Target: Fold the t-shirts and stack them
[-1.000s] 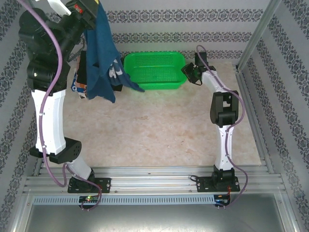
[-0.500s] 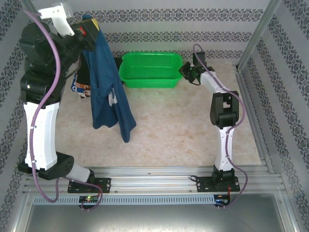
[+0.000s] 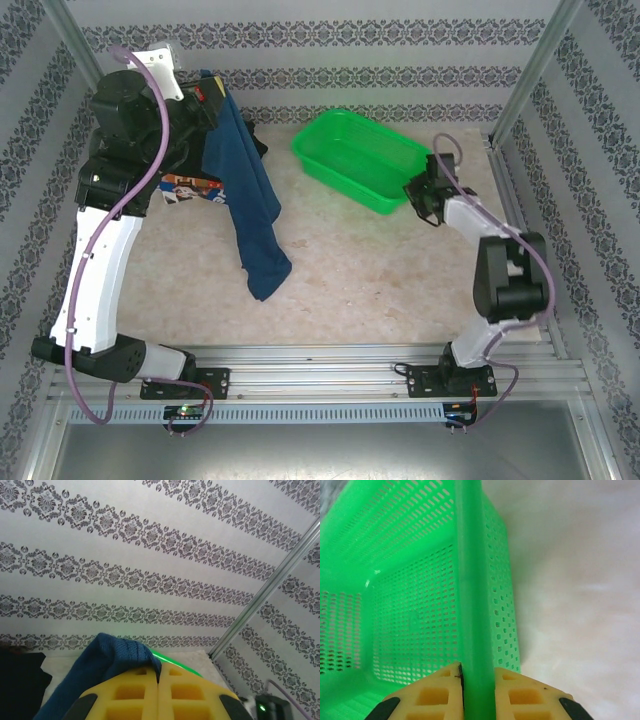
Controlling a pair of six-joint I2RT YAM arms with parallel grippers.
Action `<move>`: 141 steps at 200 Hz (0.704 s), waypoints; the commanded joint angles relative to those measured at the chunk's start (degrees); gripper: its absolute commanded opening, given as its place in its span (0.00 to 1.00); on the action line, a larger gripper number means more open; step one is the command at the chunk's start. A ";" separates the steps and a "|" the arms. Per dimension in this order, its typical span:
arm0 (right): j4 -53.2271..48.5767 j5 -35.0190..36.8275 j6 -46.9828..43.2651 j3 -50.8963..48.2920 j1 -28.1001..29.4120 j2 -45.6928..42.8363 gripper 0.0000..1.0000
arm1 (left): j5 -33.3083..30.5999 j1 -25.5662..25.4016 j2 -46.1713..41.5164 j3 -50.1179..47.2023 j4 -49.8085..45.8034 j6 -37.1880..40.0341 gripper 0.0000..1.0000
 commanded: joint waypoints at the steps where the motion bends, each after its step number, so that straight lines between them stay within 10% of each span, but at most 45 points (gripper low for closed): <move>1: -12.89 15.33 12.20 -10.98 -2.71 -9.08 0.00 | 2.76 0.26 -1.85 -1.27 8.98 -1.05 0.00; 56: -20.07 23.96 15.79 -19.62 -8.36 -23.98 0.00 | 6.39 -3.74 0.18 -4.63 14.48 -2.56 0.00; 141: -14.80 20.26 12.07 -17.37 -17.24 -17.52 0.00 | 6.04 -16.61 12.65 5.67 13.01 -0.18 0.00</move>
